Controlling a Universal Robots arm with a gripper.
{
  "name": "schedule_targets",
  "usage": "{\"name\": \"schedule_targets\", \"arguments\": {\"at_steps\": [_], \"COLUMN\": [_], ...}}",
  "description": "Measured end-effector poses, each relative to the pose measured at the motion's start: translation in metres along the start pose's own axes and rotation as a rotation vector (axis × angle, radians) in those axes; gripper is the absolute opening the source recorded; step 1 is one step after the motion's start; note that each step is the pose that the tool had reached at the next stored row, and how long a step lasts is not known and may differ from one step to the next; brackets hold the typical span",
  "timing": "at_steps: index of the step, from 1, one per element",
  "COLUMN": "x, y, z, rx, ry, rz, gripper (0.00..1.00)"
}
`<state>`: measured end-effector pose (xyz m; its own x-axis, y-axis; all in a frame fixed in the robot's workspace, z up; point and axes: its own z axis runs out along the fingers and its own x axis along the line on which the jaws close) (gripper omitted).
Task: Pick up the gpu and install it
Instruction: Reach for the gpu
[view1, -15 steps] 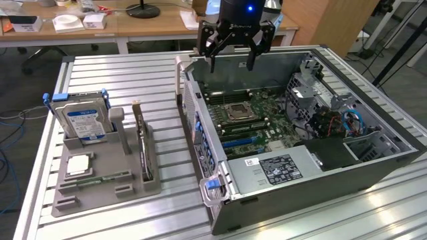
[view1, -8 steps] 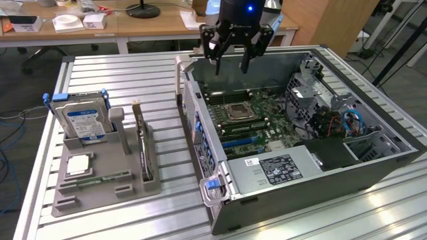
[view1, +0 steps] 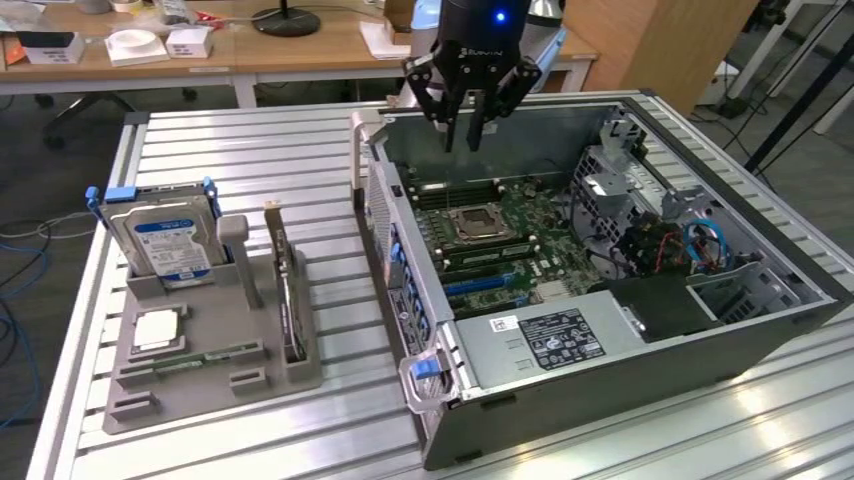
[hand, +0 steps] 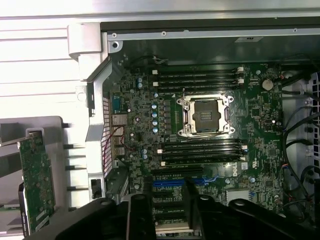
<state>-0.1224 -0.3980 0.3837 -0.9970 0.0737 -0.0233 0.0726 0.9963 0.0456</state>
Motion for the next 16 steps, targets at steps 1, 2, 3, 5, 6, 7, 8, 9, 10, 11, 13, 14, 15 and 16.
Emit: {"name": "schedule_targets", "arguments": {"at_steps": [1, 2, 3, 5, 6, 7, 8, 9, 10, 11, 13, 14, 15, 16], "x": [0.0, 0.0, 0.0, 0.0, 0.0, 0.0, 0.0, 0.0, 0.0, 0.0, 0.0, 0.0, 0.0, 0.0], "y": [0.0, 0.0, 0.0, 0.0, 0.0, 0.0, 0.0, 0.0, 0.0, 0.0, 0.0, 0.0, 0.0, 0.0], "z": [0.0, 0.0, 0.0, 0.0, 0.0, 0.0, 0.0, 0.0, 0.0, 0.0, 0.0, 0.0, 0.0, 0.0], "rx": [0.0, 0.0001, 0.0001, 0.0, 0.0001, 0.0, 0.0, 0.0001, 0.0, 0.0001, 0.0, -0.0001, -0.0001, -0.0001], "ry": [0.0, 0.0001, 0.0, 0.0, 0.0, 0.0, 0.0001, 0.0001, 0.0001, 0.0001, 0.0002, 0.0003, 0.0003, 0.0003], "rz": [0.0, 0.0, 0.0, 0.0, 0.0, 0.0, -0.001, -0.001, -0.001, -0.001, -0.003, -0.006, -0.006, -0.006], "gripper": [0.32, 0.26, 0.26, 0.21, 0.21, 0.14, 0.14, 0.14, 0.14, 0.14, 0.14, 0.14, 0.14, 0.14]}}
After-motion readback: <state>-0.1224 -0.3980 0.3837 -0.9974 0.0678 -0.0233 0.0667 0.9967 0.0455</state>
